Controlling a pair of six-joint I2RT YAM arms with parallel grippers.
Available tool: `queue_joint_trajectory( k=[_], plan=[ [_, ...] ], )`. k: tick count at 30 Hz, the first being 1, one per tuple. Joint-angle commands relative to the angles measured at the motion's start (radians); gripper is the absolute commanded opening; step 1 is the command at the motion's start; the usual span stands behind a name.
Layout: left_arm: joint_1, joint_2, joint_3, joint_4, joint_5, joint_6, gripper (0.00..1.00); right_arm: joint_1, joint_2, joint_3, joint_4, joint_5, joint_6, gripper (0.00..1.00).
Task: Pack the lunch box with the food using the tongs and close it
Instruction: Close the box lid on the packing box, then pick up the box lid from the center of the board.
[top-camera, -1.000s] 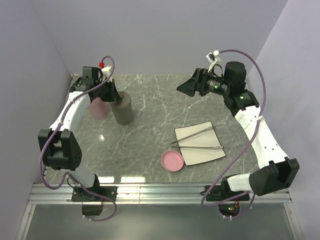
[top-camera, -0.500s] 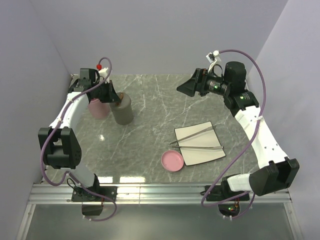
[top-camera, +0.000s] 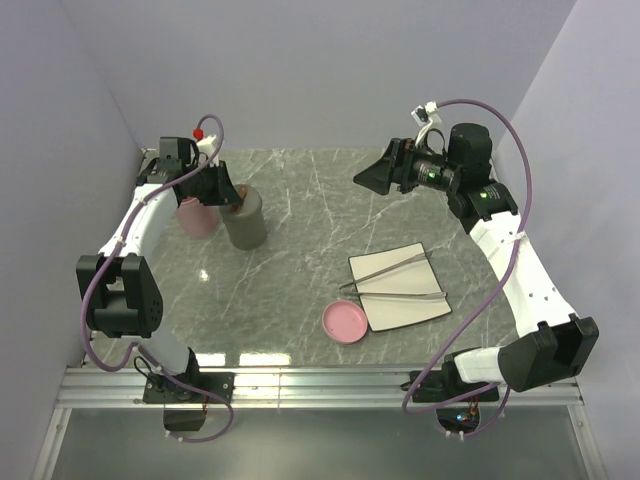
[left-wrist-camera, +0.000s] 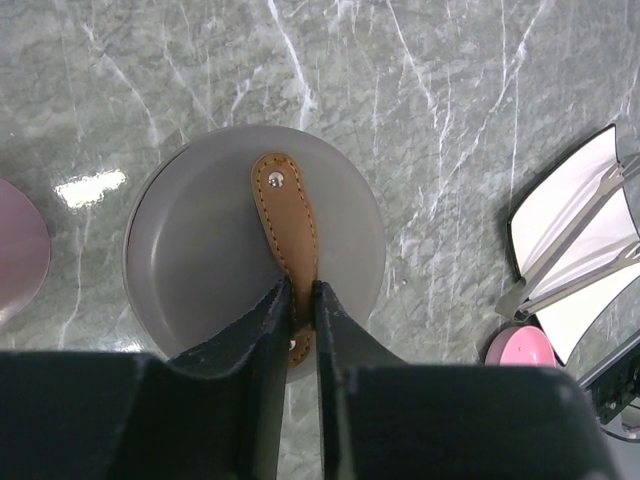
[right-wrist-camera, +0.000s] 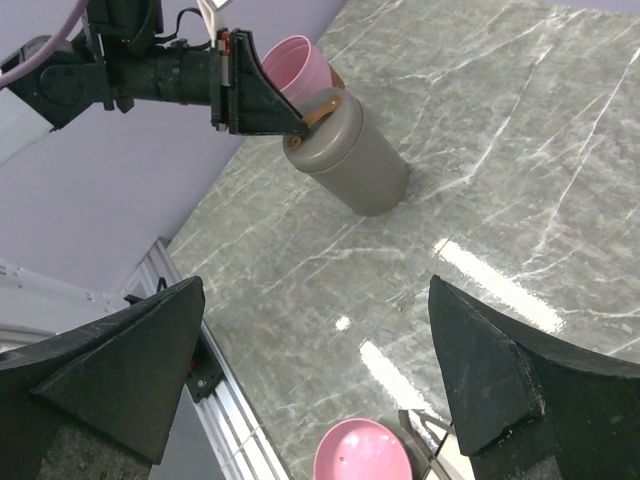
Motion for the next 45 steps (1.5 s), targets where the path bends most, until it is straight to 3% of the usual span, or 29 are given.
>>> queue_joint_trajectory(
  k=[1, 8, 14, 18, 19, 20, 21, 23, 28, 29, 33, 36, 45],
  plan=[
    [0.007, 0.009, 0.015, -0.056, -0.049, 0.032, 0.22, -0.007, -0.004, 0.039, 0.000, -0.011, -0.035, 1.00],
    [0.005, 0.001, 0.120, -0.107, -0.059, 0.036, 0.38, -0.007, 0.008, 0.071, -0.074, -0.003, -0.101, 1.00],
    [0.005, 0.000, 0.175, -0.124, -0.095, 0.058, 0.43, -0.007, 0.013, 0.096, -0.169, 0.018, -0.197, 1.00],
    [0.005, -0.029, 0.218, -0.121, -0.102, 0.075, 0.46, -0.005, 0.026, 0.134, -0.392, -0.011, -0.443, 1.00],
    [0.005, -0.043, 0.222, -0.107, -0.099, 0.081, 0.51, 0.002, 0.026, 0.133, -0.434, -0.012, -0.479, 1.00],
    [0.005, -0.074, 0.230, -0.096, -0.087, 0.082, 0.65, 0.006, 0.025, 0.128, -0.512, -0.012, -0.510, 1.00],
    [0.007, -0.091, 0.232, -0.087, -0.076, 0.087, 0.67, 0.013, 0.022, 0.119, -0.547, -0.009, -0.577, 1.00],
    [0.007, -0.150, 0.222, -0.036, -0.061, 0.078, 0.83, 0.058, -0.001, 0.076, -0.600, 0.050, -0.633, 1.00],
    [0.007, -0.226, 0.192, 0.027, 0.055, 0.007, 0.96, 0.249, -0.093, -0.094, -0.608, 0.227, -0.733, 1.00],
    [0.007, -0.241, 0.186, 0.036, 0.072, -0.005, 0.99, 0.348, -0.119, -0.161, -0.597, 0.268, -0.739, 1.00],
    [0.007, -0.269, 0.166, 0.050, 0.118, -0.054, 0.99, 0.568, -0.138, -0.309, -0.531, 0.432, -0.739, 1.00],
    [0.007, -0.292, 0.143, 0.059, 0.137, -0.066, 0.99, 0.671, -0.125, -0.378, -0.489, 0.451, -0.739, 0.98],
    [0.007, -0.333, 0.087, 0.097, 0.172, -0.108, 0.99, 0.843, 0.003, -0.461, -0.328, 0.526, -0.757, 0.89]
  ],
)
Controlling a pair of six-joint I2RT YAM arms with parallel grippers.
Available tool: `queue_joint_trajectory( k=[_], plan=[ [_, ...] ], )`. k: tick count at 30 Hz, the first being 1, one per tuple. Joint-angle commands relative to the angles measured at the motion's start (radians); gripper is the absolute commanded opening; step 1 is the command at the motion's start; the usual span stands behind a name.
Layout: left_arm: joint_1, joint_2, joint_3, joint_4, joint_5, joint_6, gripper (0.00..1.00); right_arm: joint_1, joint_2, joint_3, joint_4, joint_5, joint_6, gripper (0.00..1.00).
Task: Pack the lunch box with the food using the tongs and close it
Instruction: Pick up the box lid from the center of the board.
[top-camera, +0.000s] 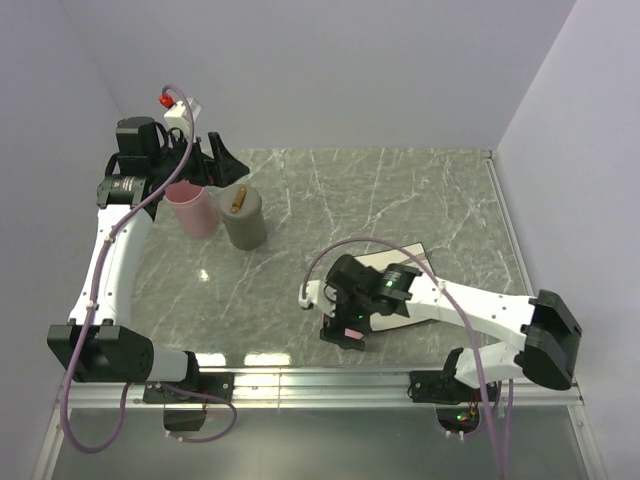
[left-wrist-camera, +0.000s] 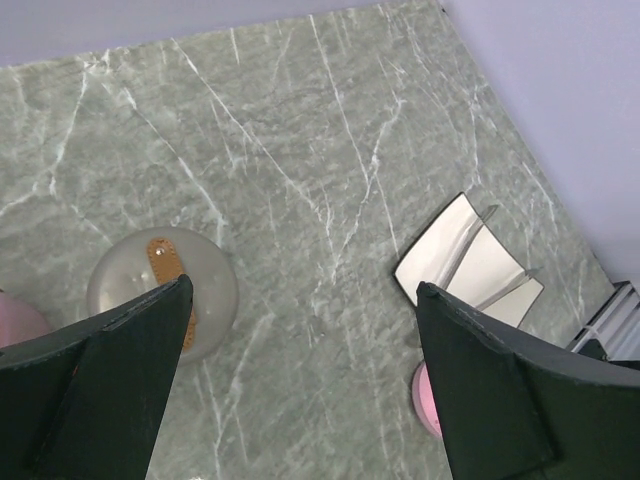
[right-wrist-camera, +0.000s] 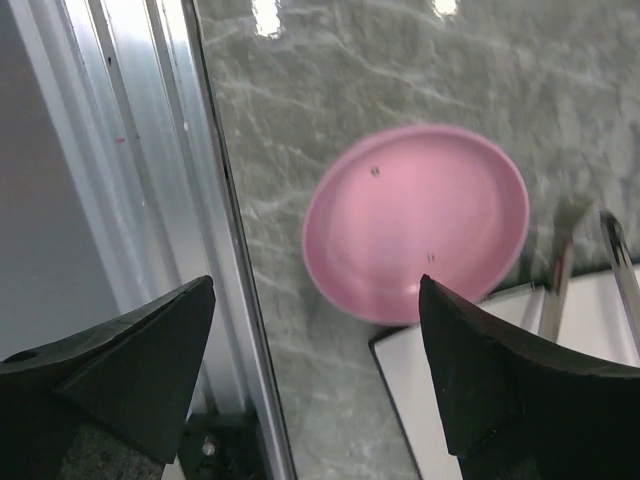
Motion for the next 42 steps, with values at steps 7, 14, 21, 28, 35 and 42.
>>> queue_joint_trajectory(
  k=[7, 14, 21, 28, 35, 42],
  plan=[
    [0.001, -0.044, 0.008, 0.048, 0.057, -0.026, 0.99, 0.121, 0.081, -0.084, 0.216, 0.142, -0.076, 0.84],
    [0.001, -0.044, -0.003, 0.059, 0.064, -0.034, 0.99, 0.138, 0.142, -0.110, 0.293, 0.163, -0.084, 0.77],
    [0.001, -0.051, 0.006, 0.049, 0.054, -0.021, 0.99, 0.138, 0.188, -0.117, 0.331, 0.163, -0.098, 0.59],
    [0.001, -0.054, 0.005, 0.057, 0.054, -0.023, 0.99, 0.138, 0.172, -0.076, 0.298, 0.082, -0.070, 0.23],
    [0.001, -0.087, -0.023, 0.114, 0.062, -0.054, 0.99, 0.083, 0.100, 0.097, 0.204, -0.096, -0.009, 0.00],
    [0.001, -0.127, -0.035, 0.164, 0.080, -0.093, 0.99, -0.156, 0.043, 0.341, 0.196, -0.471, 0.144, 0.00]
  ],
)
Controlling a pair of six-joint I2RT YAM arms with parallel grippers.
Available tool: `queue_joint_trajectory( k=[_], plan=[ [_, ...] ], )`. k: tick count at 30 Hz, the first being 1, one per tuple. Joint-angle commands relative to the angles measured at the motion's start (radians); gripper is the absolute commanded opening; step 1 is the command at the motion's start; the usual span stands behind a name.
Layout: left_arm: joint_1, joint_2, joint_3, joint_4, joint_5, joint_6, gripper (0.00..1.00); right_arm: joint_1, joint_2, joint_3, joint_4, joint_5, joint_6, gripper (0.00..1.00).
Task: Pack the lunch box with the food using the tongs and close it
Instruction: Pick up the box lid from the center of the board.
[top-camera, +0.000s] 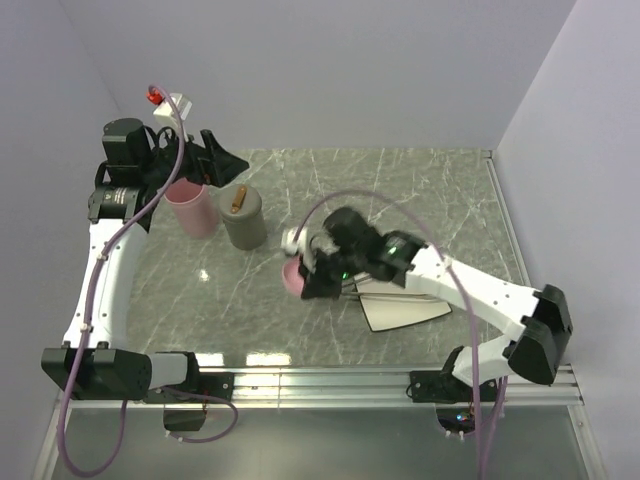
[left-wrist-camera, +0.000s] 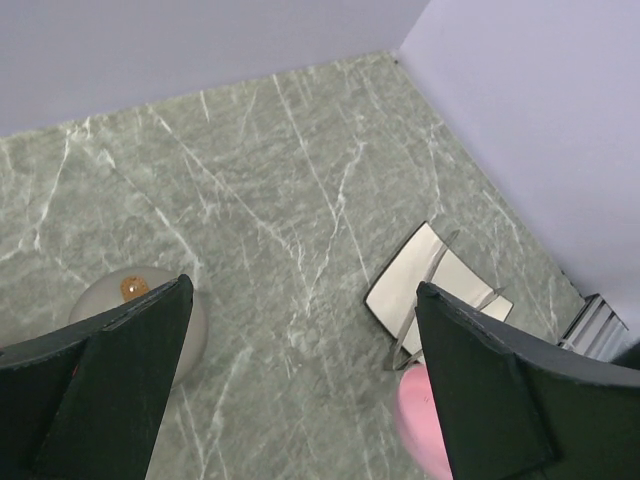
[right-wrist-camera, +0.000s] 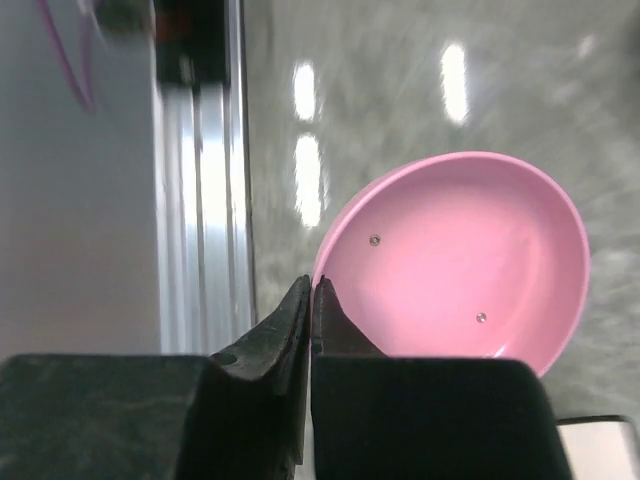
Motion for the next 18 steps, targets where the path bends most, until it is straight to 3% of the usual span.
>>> queue_joint_trajectory(
  k=[1, 4, 6, 9, 10, 12, 13, 18],
  plan=[
    [0.001, -0.047, -0.007, 0.081, 0.044, -0.050, 0.99, -0.117, -0.066, 0.116, 0.030, -0.249, 0.143, 0.00],
    [0.001, -0.076, -0.030, 0.142, 0.114, -0.070, 0.99, -0.239, -0.077, 0.179, 0.107, -0.398, 0.283, 0.00],
    [0.001, -0.137, -0.122, 0.231, 0.171, -0.087, 0.99, -0.296, -0.084, 0.189, 0.180, -0.469, 0.390, 0.00],
    [0.001, -0.221, -0.299, 0.540, 0.251, -0.164, 0.99, -0.407, -0.094, 0.154, 0.421, -0.619, 0.652, 0.00],
    [0.001, -0.267, -0.335, 0.669, 0.263, -0.210, 0.99, -0.454, -0.100, 0.130, 0.639, -0.645, 0.850, 0.00],
    [0.001, -0.301, -0.389, 0.746, 0.296, -0.248, 0.99, -0.505, -0.104, 0.029, 0.929, -0.678, 1.104, 0.00],
    [0.001, -0.300, -0.394, 0.768, 0.305, -0.279, 0.99, -0.545, -0.098, 0.003, 1.189, -0.672, 1.345, 0.00],
    [-0.003, -0.311, -0.470, 0.923, 0.265, -0.431, 0.97, -0.637, 0.024, -0.067, 1.628, -0.551, 1.885, 0.00]
  ],
)
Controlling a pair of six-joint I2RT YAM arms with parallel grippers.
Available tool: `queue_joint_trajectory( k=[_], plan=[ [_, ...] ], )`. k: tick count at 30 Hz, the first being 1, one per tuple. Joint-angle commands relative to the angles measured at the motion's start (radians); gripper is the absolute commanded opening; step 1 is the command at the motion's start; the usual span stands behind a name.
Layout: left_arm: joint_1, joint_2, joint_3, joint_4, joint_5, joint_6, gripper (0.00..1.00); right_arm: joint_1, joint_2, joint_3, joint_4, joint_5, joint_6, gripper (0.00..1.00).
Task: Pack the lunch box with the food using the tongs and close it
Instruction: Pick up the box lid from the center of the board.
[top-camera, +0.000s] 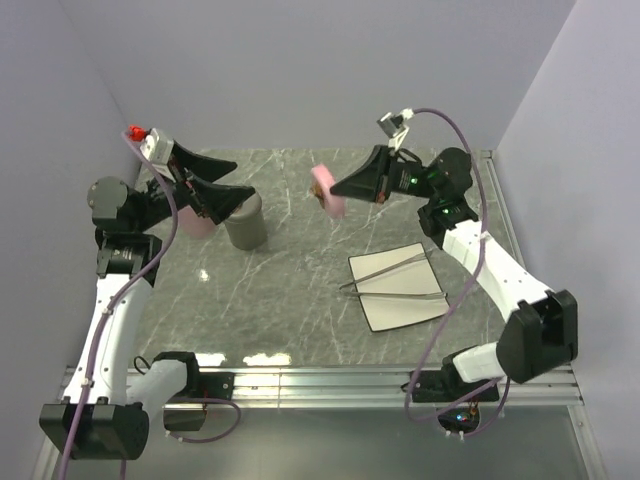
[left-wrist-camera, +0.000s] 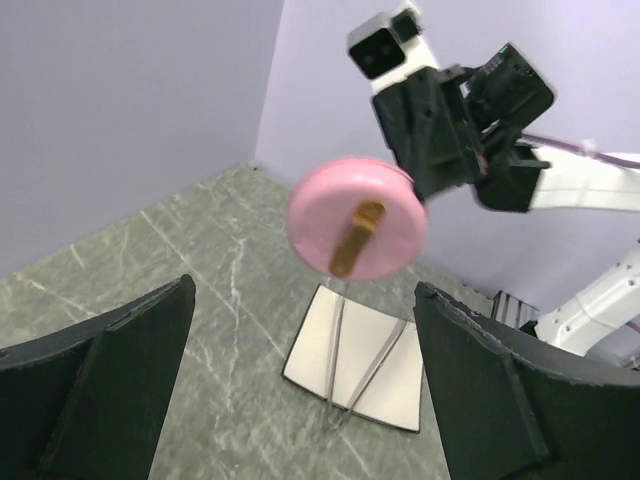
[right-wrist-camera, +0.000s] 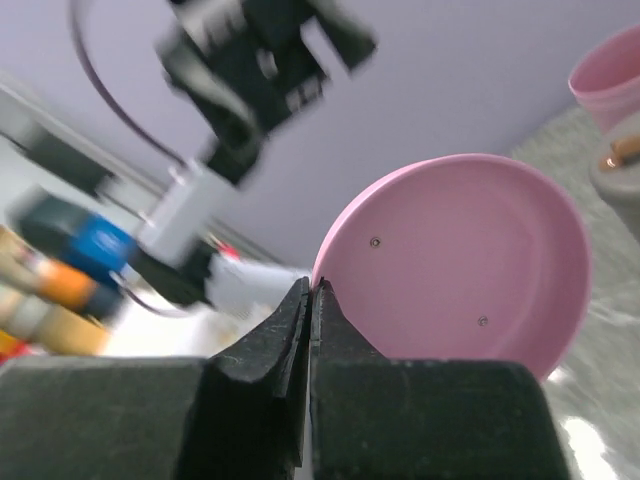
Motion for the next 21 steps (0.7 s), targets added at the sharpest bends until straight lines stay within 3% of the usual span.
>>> queue_joint_trajectory(
  k=[1, 3, 9, 14, 17, 21],
  plan=[
    [-0.004, -0.015, -0.065, 0.249, -0.004, -0.190, 0.96, -0.048, 0.072, -0.037, 0.624, 0.061, 0.595, 0.00],
    [-0.017, -0.005, -0.099, 0.318, -0.042, -0.234, 0.95, -0.074, 0.110, -0.072, 0.693, 0.140, 0.717, 0.00],
    [-0.105, 0.059, -0.137, 0.477, -0.119, -0.341, 0.90, -0.097, 0.097, -0.196, 0.719, 0.305, 0.873, 0.00],
    [-0.248, 0.151, -0.129, 0.506, -0.210, -0.382, 0.89, -0.094, 0.048, -0.281, 0.652, 0.429, 0.915, 0.00],
    [-0.274, 0.232, -0.122, 0.530, -0.254, -0.458, 0.87, -0.093, 0.040, -0.284, 0.623, 0.435, 0.918, 0.00],
    [-0.320, 0.292, -0.074, 0.477, -0.279, -0.418, 0.83, -0.080, 0.023, -0.290, 0.549, 0.449, 0.912, 0.00]
  ],
)
